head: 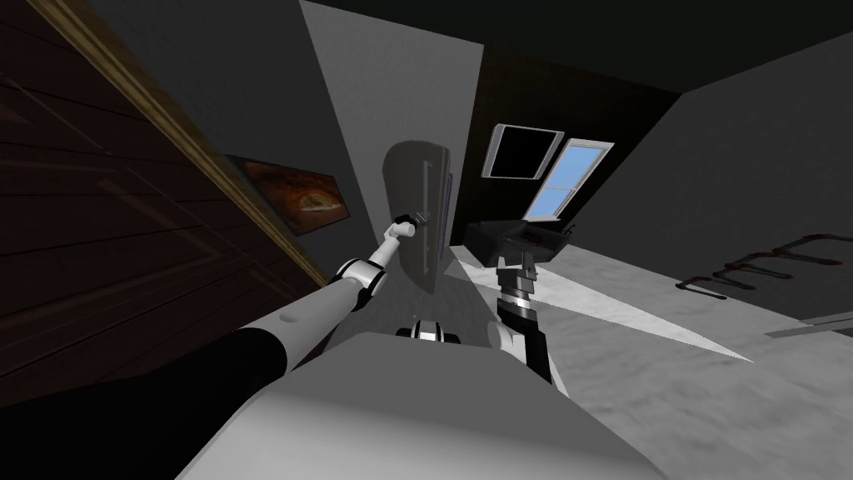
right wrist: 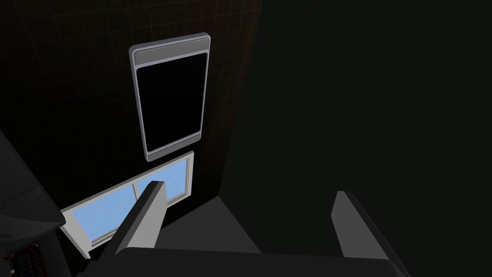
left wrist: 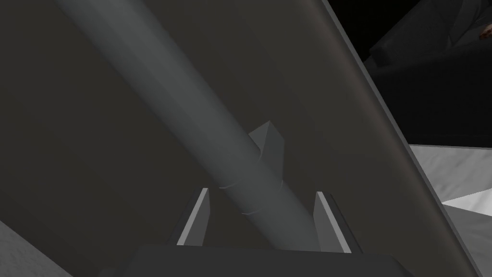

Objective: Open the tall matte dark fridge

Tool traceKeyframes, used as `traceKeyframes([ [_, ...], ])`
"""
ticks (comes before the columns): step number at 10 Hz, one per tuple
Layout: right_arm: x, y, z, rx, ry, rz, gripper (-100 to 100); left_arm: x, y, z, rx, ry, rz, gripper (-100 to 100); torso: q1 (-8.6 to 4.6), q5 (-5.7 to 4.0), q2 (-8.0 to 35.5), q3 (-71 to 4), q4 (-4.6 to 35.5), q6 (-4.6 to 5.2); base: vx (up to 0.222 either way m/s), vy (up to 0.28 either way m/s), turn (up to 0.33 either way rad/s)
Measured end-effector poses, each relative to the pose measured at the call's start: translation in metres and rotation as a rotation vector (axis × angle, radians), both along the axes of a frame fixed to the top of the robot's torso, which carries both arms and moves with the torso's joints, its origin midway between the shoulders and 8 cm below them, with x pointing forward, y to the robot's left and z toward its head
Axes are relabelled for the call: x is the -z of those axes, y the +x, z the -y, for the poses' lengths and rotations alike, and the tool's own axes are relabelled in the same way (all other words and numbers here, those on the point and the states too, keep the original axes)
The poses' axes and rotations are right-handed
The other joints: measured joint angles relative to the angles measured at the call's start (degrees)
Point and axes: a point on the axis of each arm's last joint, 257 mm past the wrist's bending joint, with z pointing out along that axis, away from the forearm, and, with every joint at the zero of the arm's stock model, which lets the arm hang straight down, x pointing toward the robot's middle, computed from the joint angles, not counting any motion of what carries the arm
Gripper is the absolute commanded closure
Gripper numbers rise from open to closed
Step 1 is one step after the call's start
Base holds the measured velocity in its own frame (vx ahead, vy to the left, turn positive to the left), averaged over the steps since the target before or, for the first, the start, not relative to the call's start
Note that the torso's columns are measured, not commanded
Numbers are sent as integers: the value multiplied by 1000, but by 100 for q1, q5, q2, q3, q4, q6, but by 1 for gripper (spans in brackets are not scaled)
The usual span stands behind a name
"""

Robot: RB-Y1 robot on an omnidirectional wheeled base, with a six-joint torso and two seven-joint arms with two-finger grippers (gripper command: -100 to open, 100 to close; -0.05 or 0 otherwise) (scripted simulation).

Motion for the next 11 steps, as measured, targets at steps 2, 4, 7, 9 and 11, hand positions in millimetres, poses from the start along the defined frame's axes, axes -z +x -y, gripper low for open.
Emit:
traceKeyframes([
  [2,0,0,0,0,0,0,0,0,-6,17,30,-2,1,100,22,6,1,-3,0,-10,-59,230,-65],
  [4,0,0,0,0,0,0,0,-1,-11,33,57,-1,2,100,28,8,5,1,3,-14,-55,242,-63],
  [7,0,0,0,0,0,0,0,-2,-20,55,101,-1,3,100,28,9,10,5,-2,-8,-67,227,-52],
  [9,0,0,0,0,0,0,0,-3,-28,68,126,0,6,100,25,8,13,9,1,-1,-65,242,-52],
  [11,0,0,0,0,0,0,0,-4,-35,81,152,-1,7,-100,21,6,23,15,-2,3,-61,188,-20],
])
